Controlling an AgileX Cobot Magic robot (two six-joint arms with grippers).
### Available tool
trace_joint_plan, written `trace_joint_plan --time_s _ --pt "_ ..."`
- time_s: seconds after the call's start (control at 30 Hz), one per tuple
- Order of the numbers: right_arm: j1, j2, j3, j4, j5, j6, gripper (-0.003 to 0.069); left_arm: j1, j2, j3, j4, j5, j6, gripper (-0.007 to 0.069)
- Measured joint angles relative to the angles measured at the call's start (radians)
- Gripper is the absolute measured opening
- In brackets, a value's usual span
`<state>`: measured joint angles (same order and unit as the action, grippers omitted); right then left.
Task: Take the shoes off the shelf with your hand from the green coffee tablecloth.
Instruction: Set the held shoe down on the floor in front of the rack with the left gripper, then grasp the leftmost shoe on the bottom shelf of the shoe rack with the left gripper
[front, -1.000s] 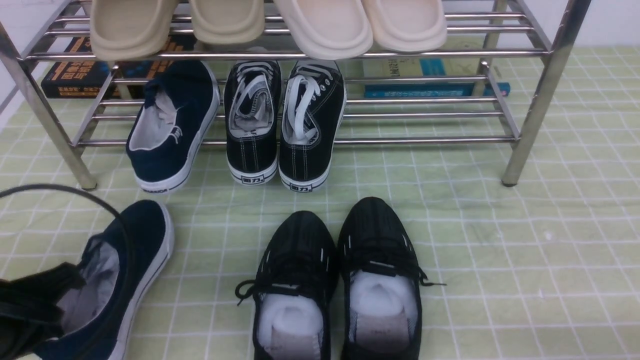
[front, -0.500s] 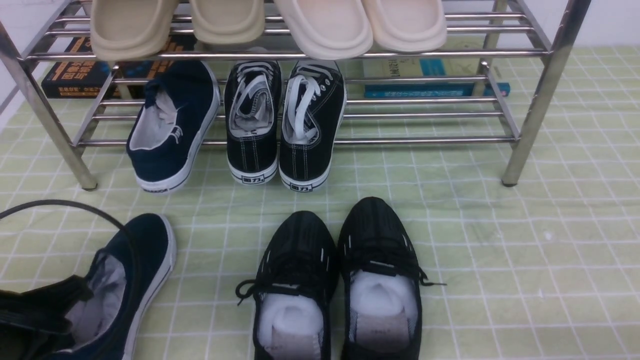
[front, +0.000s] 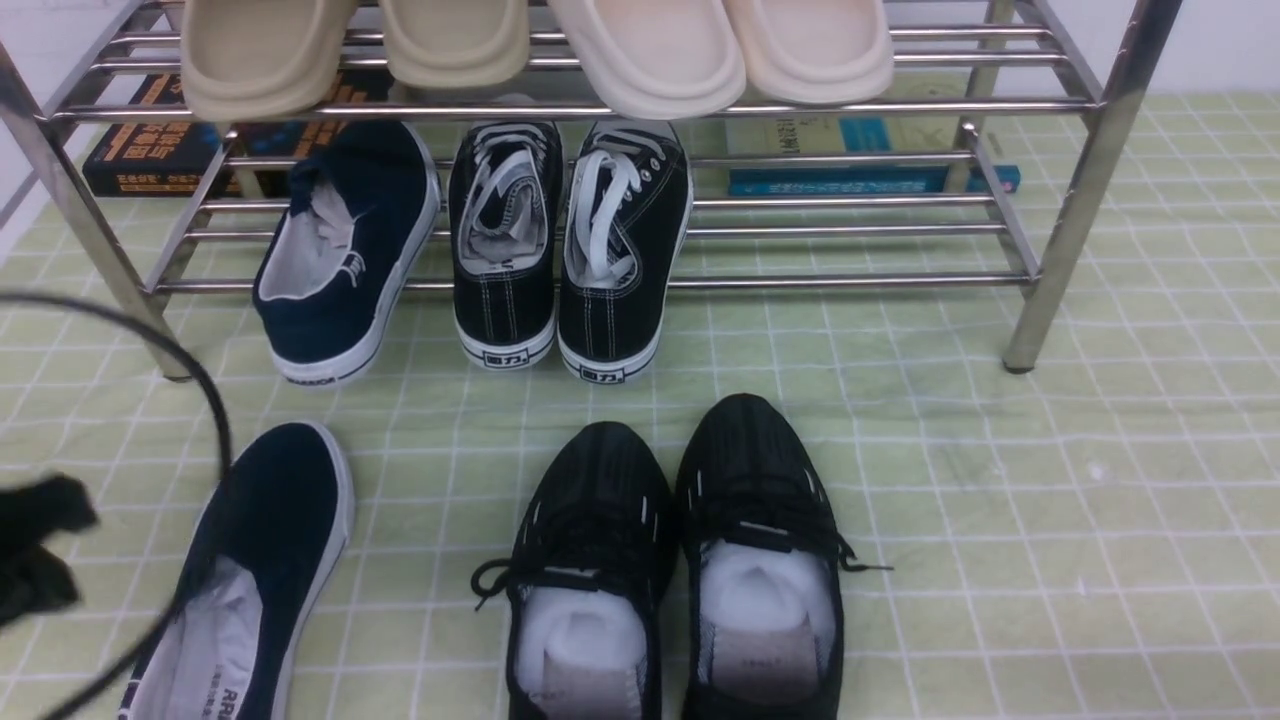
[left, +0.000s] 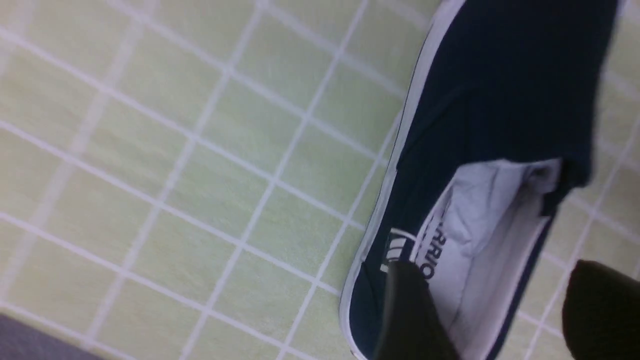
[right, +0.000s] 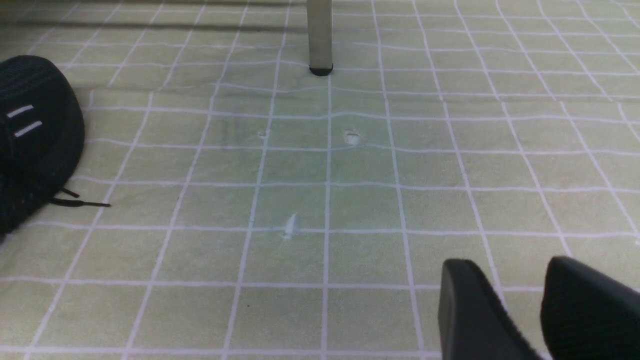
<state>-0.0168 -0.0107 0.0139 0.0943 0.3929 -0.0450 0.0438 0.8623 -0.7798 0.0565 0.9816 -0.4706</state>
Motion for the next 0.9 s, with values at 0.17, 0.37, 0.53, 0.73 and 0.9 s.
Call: trace_joint_plan --time_s 0.17,0.37,0.53,0.73,0.9 --pt "0.000 0.000 0.000 0.000 0.000 0.000 0.0240 0.000 -0.035 -0.118 0.027 0.099 0.002 0.0143" --pt "0.000 0.000 0.000 0.000 0.000 0.000 0.0240 0.000 0.050 -0.126 -0.001 0.042 0.026 0.0001" --pt "0.000 0.000 0.000 0.000 0.000 0.000 0.0240 0.000 0.266 -0.170 -0.038 -0.118 0.026 0.0012" --pt "0.000 0.000 0.000 0.000 0.000 0.000 0.0240 0.000 0.527 -0.376 -0.045 -0.225 0.029 0.0181" --pt "0.000 0.000 0.000 0.000 0.000 0.000 0.0240 0.000 0.676 -0.502 -0.087 -0.239 0.108 0.0357"
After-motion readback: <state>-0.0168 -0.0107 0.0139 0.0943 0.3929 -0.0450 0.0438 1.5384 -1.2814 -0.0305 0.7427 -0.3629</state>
